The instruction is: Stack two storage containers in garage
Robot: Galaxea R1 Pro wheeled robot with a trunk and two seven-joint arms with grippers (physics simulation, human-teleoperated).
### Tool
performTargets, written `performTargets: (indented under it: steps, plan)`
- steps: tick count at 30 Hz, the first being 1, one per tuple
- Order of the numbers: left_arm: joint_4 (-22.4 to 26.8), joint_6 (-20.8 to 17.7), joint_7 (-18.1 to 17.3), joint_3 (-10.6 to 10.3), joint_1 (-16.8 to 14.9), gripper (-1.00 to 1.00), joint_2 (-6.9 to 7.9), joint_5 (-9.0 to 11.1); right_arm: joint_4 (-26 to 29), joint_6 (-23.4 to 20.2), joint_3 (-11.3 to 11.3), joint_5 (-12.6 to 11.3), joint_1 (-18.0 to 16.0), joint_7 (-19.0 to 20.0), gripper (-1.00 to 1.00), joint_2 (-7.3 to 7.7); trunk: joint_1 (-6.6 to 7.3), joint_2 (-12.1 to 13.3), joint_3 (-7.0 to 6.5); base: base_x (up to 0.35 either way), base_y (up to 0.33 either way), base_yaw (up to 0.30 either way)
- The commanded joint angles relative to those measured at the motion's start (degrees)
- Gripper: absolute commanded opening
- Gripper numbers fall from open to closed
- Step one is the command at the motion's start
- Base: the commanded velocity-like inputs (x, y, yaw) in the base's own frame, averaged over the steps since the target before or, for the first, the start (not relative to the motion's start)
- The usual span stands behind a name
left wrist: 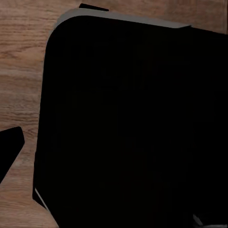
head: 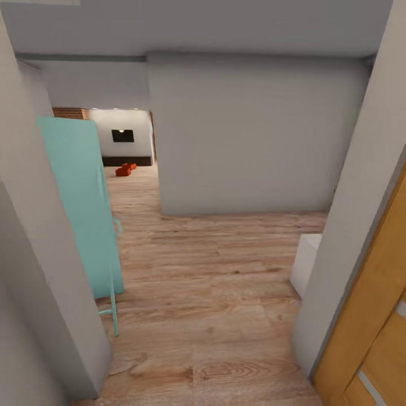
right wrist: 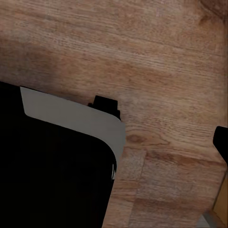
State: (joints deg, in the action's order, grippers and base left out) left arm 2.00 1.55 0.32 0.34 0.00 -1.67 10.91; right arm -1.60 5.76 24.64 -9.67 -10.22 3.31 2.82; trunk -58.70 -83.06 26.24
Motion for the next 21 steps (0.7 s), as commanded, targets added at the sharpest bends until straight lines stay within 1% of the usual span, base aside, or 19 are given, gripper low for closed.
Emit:
performTargets:
  steps: [1,3,8,21]
  plan:
    - [0.03,0.12,0.03,0.01,0.0,1.0,-0.43,0.38,-0.18,0.33,0.4,-0.61,-0.07,0.32,1.0,0.03,-0.03,-0.02,0.05,0.325,0.0,0.0]
    - [0.02,0.19,0.03,0.01,0.0,1.0,-0.78,0.41,-0.21,0.31,0.39,-0.61,-0.07,0.34,1.0,0.06,-0.03,-0.02,0.05,0.325,0.0,0.0]
    - [0.02,0.27,0.03,0.01,0.0,1.0,-0.93,0.42,-0.24,0.29,0.41,-0.66,-0.07,0.33,1.0,0.08,-0.03,-0.02,0.05,0.325,0.0,0.0]
    - [0.02,0.73,0.05,0.1,0.0,1.0,-0.24,0.43,-0.24,-0.06,0.33,-0.7,-0.07,0.38,1.0,0.08,-0.03,-0.02,0.05,0.325,0.0,0.0]
